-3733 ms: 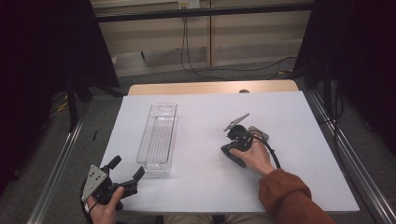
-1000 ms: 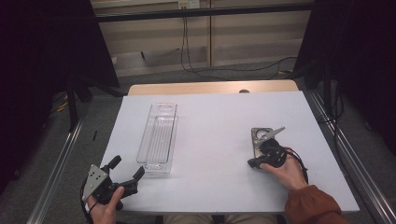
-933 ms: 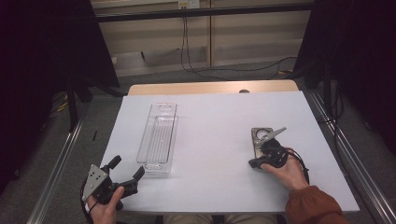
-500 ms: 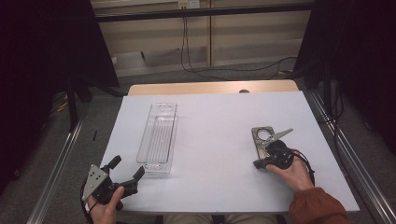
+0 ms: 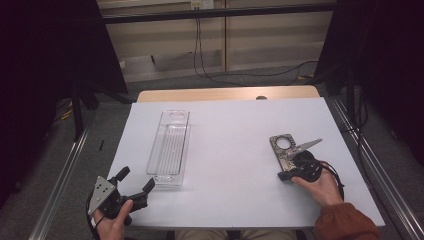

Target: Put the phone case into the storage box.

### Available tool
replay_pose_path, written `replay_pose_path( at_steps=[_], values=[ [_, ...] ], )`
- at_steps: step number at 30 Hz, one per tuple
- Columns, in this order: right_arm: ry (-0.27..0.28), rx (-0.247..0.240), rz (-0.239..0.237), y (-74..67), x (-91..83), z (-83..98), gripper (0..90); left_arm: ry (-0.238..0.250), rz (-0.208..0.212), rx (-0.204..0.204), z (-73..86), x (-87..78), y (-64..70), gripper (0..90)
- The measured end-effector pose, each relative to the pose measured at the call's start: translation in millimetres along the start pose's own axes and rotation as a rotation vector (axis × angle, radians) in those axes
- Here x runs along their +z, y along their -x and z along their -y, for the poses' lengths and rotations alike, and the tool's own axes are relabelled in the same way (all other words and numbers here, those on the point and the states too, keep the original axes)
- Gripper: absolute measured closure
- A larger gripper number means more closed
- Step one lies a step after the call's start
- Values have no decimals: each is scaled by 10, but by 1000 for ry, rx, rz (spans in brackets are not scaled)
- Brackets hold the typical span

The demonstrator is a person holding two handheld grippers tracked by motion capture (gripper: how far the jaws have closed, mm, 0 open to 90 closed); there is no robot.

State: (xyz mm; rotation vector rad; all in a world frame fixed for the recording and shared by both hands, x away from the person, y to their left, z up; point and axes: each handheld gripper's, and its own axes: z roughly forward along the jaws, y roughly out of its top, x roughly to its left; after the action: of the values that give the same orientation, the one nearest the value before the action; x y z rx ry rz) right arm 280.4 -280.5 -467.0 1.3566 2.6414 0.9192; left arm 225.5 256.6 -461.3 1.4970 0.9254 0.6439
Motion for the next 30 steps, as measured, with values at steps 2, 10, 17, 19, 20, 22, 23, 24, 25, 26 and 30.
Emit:
replay_pose_path(
  at_steps=[2,10,17,19,20,22,23,24,25,26,30],
  values=[
    [5,8,3,23,-17,22,900,0,0,0,0,0,0,22],
    [3,20,27,78,-71,64,900,-1,2,5,0,4,-7,22],
    [8,13,32,97,-82,79,900,2,4,3,-2,7,4,22],
    [8,12,34,97,-84,80,900,1,4,3,-2,8,4,22],
    [9,11,39,90,-84,82,900,2,5,3,-3,8,3,22],
    [20,-2,38,94,-81,88,900,3,5,1,-3,8,3,22],
    [34,0,30,94,-75,93,900,4,5,0,-3,9,5,22],
    [38,-13,36,97,-75,92,900,5,5,0,-3,9,4,23],
    [31,-21,41,95,-84,90,900,5,5,-1,-3,9,4,22],
    [50,-16,29,96,-79,95,900,5,5,0,-3,7,4,22],
    [77,-39,18,74,-115,83,900,7,7,-7,-2,7,5,23]
  ],
)
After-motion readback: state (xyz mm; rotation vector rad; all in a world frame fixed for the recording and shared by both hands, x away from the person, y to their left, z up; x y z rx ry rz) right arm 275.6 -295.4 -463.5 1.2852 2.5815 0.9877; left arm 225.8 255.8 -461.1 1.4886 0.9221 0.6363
